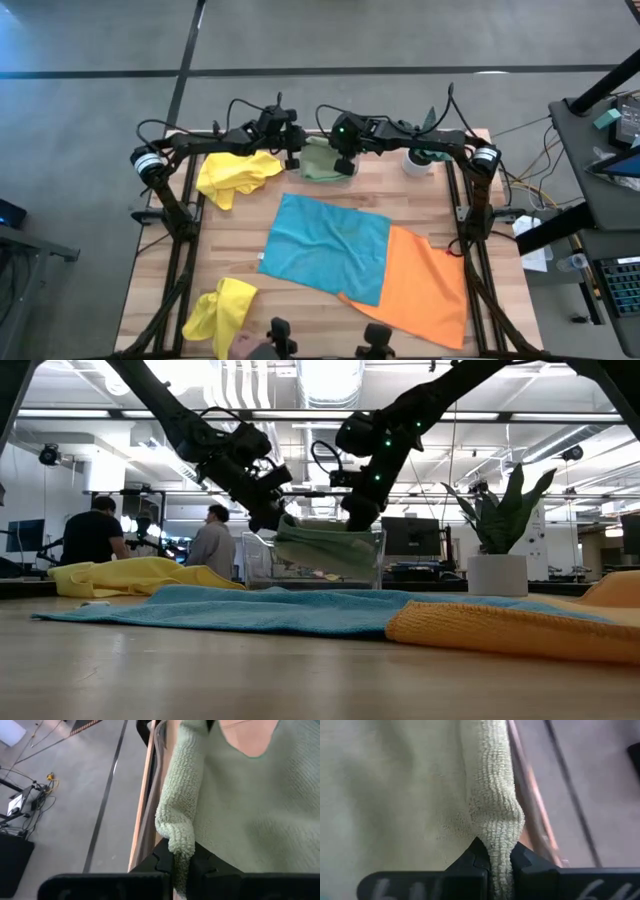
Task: Fold microfiber towels
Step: Fold the green towel
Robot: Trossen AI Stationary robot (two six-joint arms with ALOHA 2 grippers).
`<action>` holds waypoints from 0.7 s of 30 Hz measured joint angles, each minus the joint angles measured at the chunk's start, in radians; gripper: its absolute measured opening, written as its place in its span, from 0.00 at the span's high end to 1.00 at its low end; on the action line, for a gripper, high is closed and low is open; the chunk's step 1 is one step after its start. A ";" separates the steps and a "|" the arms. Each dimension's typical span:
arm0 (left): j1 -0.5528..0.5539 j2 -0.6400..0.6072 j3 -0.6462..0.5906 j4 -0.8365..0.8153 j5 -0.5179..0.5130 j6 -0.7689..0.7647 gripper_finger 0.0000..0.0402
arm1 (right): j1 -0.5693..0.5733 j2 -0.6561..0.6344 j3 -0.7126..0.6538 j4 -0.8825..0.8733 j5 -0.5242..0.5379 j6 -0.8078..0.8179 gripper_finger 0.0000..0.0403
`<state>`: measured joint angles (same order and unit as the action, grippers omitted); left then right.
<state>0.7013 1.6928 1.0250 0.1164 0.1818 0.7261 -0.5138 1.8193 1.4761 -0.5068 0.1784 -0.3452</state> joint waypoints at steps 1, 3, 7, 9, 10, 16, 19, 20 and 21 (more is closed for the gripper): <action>0.000 0.000 0.003 0.003 0.000 0.010 1.00 | -0.001 0.000 0.000 0.008 0.021 -0.011 0.98; 0.002 -0.002 0.009 0.008 -0.001 0.035 1.00 | -0.005 -0.001 0.000 0.031 0.050 -0.031 0.98; 0.002 -0.004 0.024 0.027 -0.023 0.042 1.00 | -0.017 -0.003 0.002 0.060 0.062 -0.049 0.98; 0.002 -0.005 0.026 0.029 -0.023 0.046 1.00 | -0.019 -0.003 0.002 0.064 0.062 -0.050 0.98; 0.003 -0.005 0.027 0.030 -0.023 0.049 1.00 | -0.021 -0.003 0.002 0.064 0.061 -0.051 0.98; 0.008 -0.005 0.016 0.013 -0.014 0.084 1.00 | -0.021 -0.003 -0.004 0.043 0.043 -0.061 0.98; 0.007 -0.005 0.013 0.006 -0.045 0.119 1.00 | -0.021 -0.003 -0.004 0.046 0.038 -0.080 0.98; 0.007 -0.005 0.012 0.007 -0.056 0.125 1.00 | -0.021 -0.003 -0.004 0.052 0.038 -0.087 0.98; 0.008 -0.004 0.012 0.007 -0.062 0.127 1.00 | -0.022 -0.003 -0.003 0.055 0.038 -0.091 0.98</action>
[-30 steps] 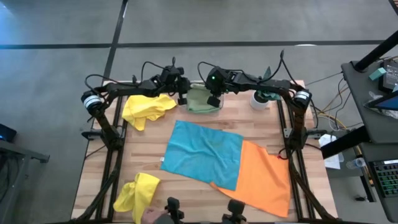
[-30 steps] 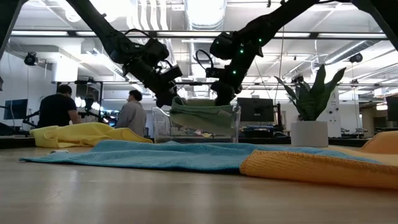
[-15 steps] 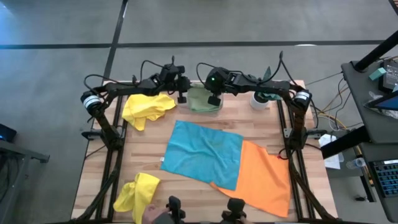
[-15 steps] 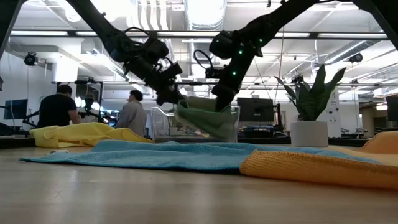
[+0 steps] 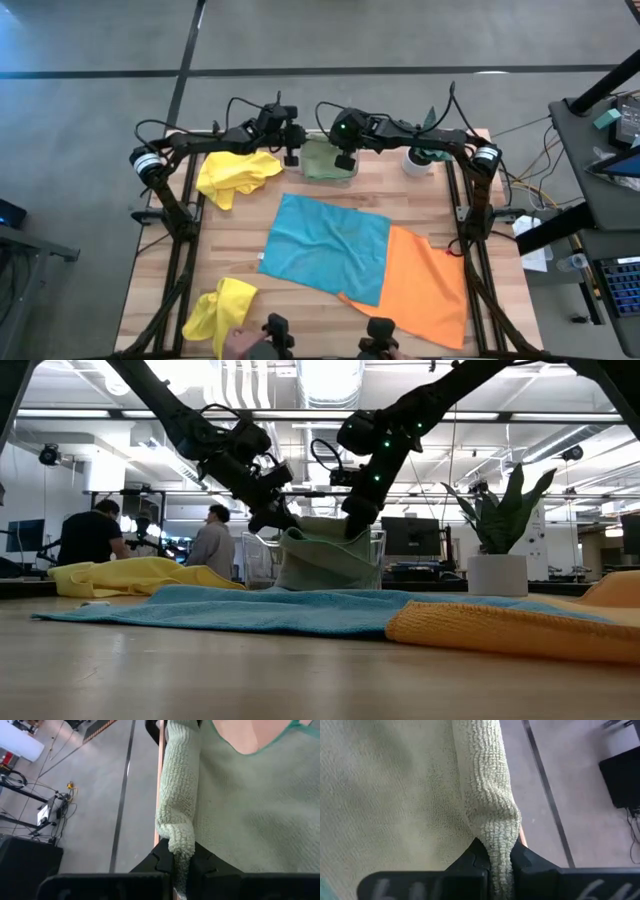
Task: Fold microfiber towels
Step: Fold the green towel
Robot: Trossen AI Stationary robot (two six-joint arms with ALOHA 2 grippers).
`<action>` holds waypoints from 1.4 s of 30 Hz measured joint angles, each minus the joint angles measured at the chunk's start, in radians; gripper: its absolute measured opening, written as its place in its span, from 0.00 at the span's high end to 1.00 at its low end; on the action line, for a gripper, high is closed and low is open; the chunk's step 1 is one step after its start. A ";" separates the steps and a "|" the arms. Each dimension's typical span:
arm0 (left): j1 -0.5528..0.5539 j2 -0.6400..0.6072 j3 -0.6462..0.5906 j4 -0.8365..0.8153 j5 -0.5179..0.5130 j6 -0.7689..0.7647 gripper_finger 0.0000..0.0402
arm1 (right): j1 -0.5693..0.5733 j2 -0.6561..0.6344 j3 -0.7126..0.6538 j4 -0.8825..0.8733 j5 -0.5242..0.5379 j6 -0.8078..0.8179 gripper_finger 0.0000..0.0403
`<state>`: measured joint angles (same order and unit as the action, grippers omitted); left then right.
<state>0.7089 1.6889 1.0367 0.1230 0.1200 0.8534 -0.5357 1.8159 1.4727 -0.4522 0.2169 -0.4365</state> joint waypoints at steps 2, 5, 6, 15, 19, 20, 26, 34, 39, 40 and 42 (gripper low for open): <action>0.002 0.001 -0.001 -0.001 -0.002 0.001 1.00 | -0.002 0.000 0.000 0.004 0.000 -0.009 0.98; 0.005 0.001 -0.001 -0.001 -0.003 0.001 1.00 | -0.003 0.000 0.000 0.005 0.000 -0.019 0.98; 0.005 0.001 -0.002 -0.001 -0.003 -0.001 1.00 | -0.003 0.000 0.000 0.005 0.000 -0.018 0.98; 0.005 -0.017 -0.005 -0.011 0.057 -0.008 1.00 | -0.005 -0.047 -0.002 -0.036 -0.096 0.004 0.98; 0.005 -0.035 -0.013 -0.011 0.088 -0.008 1.00 | -0.004 -0.067 -0.012 -0.047 -0.117 0.016 0.98; 0.005 -0.038 -0.013 -0.011 0.096 -0.008 1.00 | -0.002 -0.069 -0.017 -0.045 -0.118 0.012 0.98; 0.005 -0.036 -0.016 -0.008 0.107 0.032 1.00 | 0.001 -0.069 -0.062 0.020 -0.105 -0.053 0.98; -0.011 -0.028 -0.039 -0.008 0.106 0.051 1.00 | 0.014 -0.070 -0.168 0.157 -0.087 -0.085 0.98; -0.053 -0.040 -0.049 -0.010 0.060 0.102 1.00 | 0.035 -0.077 -0.178 0.153 -0.039 -0.104 0.98; -0.063 -0.040 -0.050 -0.010 0.039 0.113 1.00 | 0.042 -0.079 -0.178 0.154 -0.013 -0.113 0.98; -0.081 -0.040 -0.054 -0.010 0.000 0.147 1.00 | 0.053 -0.080 -0.175 0.155 0.022 -0.131 0.98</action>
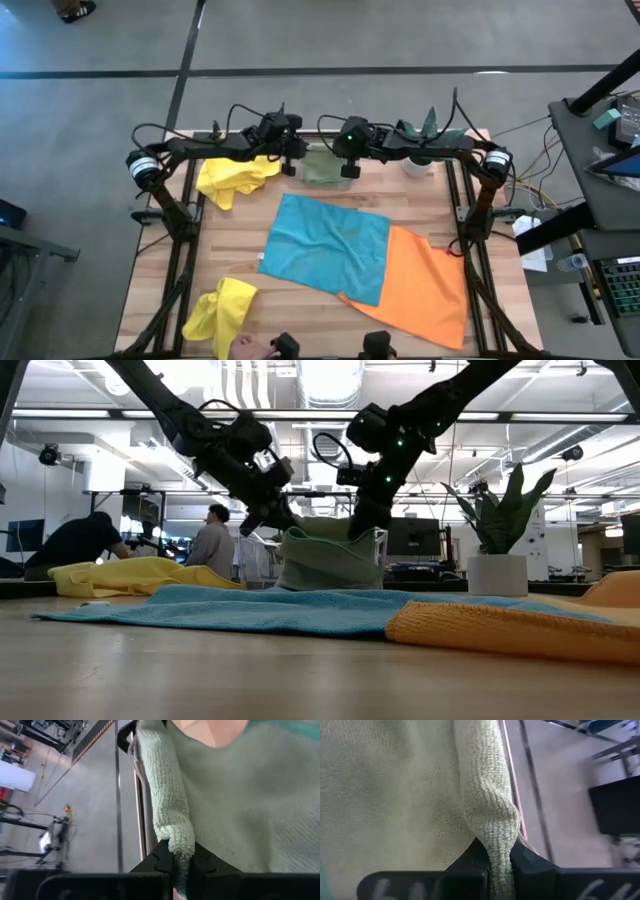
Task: Fold microfiber towels
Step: Fold the green towel
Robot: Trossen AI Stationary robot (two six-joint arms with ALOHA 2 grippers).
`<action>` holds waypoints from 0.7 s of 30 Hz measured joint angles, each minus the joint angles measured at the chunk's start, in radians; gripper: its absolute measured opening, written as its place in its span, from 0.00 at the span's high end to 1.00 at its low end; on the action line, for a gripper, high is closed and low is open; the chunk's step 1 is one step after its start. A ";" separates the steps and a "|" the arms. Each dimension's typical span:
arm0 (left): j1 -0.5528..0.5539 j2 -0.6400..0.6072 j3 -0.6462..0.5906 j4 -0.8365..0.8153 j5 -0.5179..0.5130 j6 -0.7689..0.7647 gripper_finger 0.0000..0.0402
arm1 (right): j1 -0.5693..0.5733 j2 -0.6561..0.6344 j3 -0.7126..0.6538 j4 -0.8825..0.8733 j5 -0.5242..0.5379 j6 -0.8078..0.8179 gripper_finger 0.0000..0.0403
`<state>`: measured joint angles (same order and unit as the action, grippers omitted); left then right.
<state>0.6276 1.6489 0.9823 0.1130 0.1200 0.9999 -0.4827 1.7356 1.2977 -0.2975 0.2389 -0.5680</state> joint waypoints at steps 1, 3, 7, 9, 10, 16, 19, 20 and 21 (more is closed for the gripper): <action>-0.008 0.000 -0.002 0.001 -0.018 0.012 1.00 | 0.003 -0.003 0.001 0.001 0.005 -0.006 0.98; -0.019 0.000 -0.003 0.004 -0.045 0.032 1.00 | 0.009 -0.009 0.001 0.007 0.012 -0.018 0.98; -0.027 -0.015 -0.006 0.004 -0.066 0.038 1.00 | 0.022 -0.023 0.000 0.007 0.022 -0.034 0.98; -0.029 -0.029 -0.011 0.004 -0.073 0.038 1.00 | 0.034 -0.030 0.000 0.007 0.025 -0.052 0.98; -0.030 -0.038 -0.015 0.004 -0.076 0.039 1.00 | 0.043 -0.032 0.000 0.009 0.034 -0.063 0.98; -0.048 -0.098 -0.044 0.010 -0.110 0.060 1.00 | 0.100 -0.032 0.000 0.015 0.126 -0.107 0.98; -0.075 -0.115 -0.065 0.012 -0.139 0.080 1.00 | 0.117 -0.032 -0.002 0.016 0.136 -0.106 0.98; -0.086 -0.115 -0.072 0.017 -0.152 0.086 1.00 | 0.120 -0.032 -0.006 0.017 0.137 -0.104 0.98; -0.096 -0.115 -0.080 0.022 -0.166 0.093 1.00 | 0.122 -0.032 -0.011 0.023 0.143 -0.102 0.98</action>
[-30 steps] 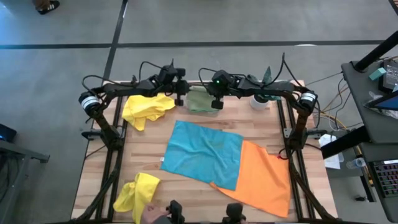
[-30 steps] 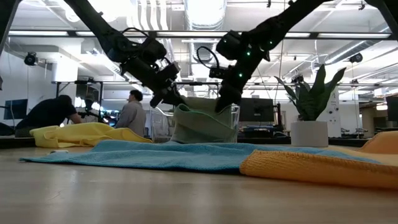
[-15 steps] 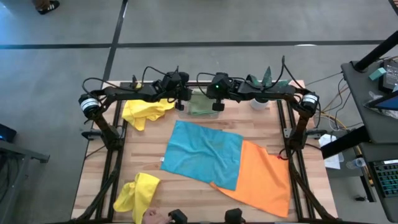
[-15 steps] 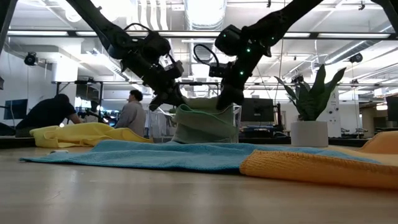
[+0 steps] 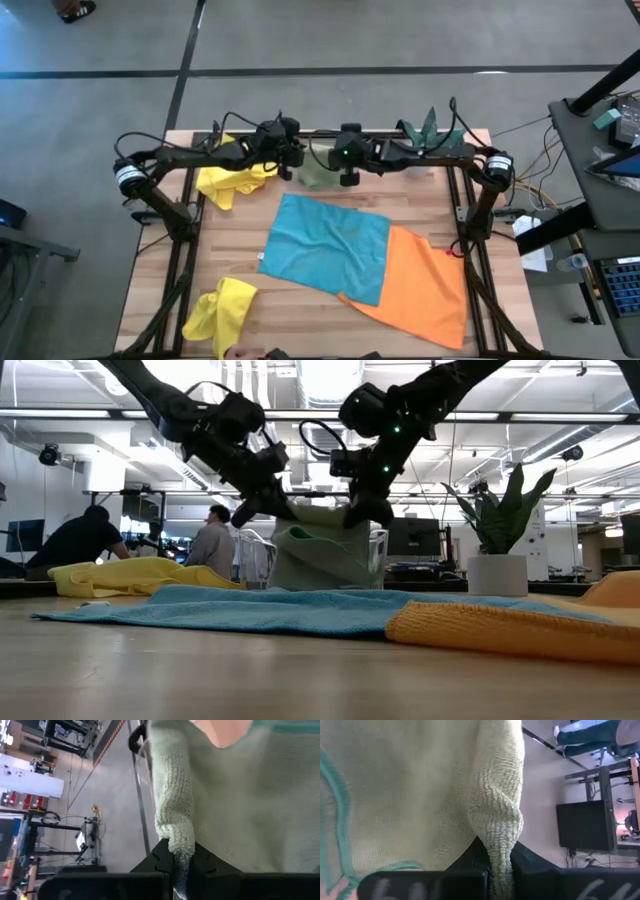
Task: Fold microfiber towels
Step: Fold the green towel
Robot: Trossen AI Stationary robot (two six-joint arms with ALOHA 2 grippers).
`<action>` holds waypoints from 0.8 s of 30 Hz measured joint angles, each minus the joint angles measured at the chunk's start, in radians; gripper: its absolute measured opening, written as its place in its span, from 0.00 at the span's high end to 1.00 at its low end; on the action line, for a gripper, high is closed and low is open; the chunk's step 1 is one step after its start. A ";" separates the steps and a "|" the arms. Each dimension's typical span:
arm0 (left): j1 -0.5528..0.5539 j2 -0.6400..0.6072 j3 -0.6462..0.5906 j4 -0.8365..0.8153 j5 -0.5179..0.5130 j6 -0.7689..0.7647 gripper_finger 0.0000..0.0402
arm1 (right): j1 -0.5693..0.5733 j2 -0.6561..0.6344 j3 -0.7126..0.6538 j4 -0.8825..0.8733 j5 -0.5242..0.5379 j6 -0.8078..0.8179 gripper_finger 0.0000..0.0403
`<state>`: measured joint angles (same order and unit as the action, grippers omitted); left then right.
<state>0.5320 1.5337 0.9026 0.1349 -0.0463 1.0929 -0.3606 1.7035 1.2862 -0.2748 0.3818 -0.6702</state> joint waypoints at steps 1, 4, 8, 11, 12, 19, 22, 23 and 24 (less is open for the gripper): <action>-0.010 0.000 -0.009 0.007 -0.018 0.016 1.00 | 0.001 0.000 -0.007 0.012 0.011 0.000 0.98; -0.030 0.008 -0.043 0.044 -0.056 0.047 1.00 | 0.003 0.000 -0.034 0.054 0.049 -0.006 0.98; -0.029 0.008 -0.057 0.057 -0.061 0.048 1.00 | 0.007 0.000 -0.058 0.069 0.049 0.002 0.98; -0.029 0.008 -0.058 0.053 -0.061 0.049 1.00 | 0.014 0.000 -0.065 0.067 0.048 0.018 0.98; -0.029 0.008 -0.058 0.052 -0.061 0.049 1.00 | 0.017 0.000 -0.065 0.064 0.046 0.023 0.98; -0.029 0.007 -0.060 0.024 -0.039 0.034 1.00 | 0.024 0.000 -0.063 0.037 -0.110 0.075 0.98; -0.028 0.007 -0.056 0.023 -0.033 0.014 1.00 | 0.024 0.000 -0.063 0.038 -0.135 0.088 0.98; -0.028 0.007 -0.053 0.024 -0.031 0.013 1.00 | 0.024 0.000 -0.063 0.037 -0.136 0.091 0.98; -0.028 0.004 -0.052 0.025 -0.028 0.013 1.00 | 0.024 0.000 -0.063 0.038 -0.137 0.091 0.98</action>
<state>0.5045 1.5376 0.8510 0.1595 -0.0747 1.1060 -0.3370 1.7035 1.2228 -0.2372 0.2447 -0.5789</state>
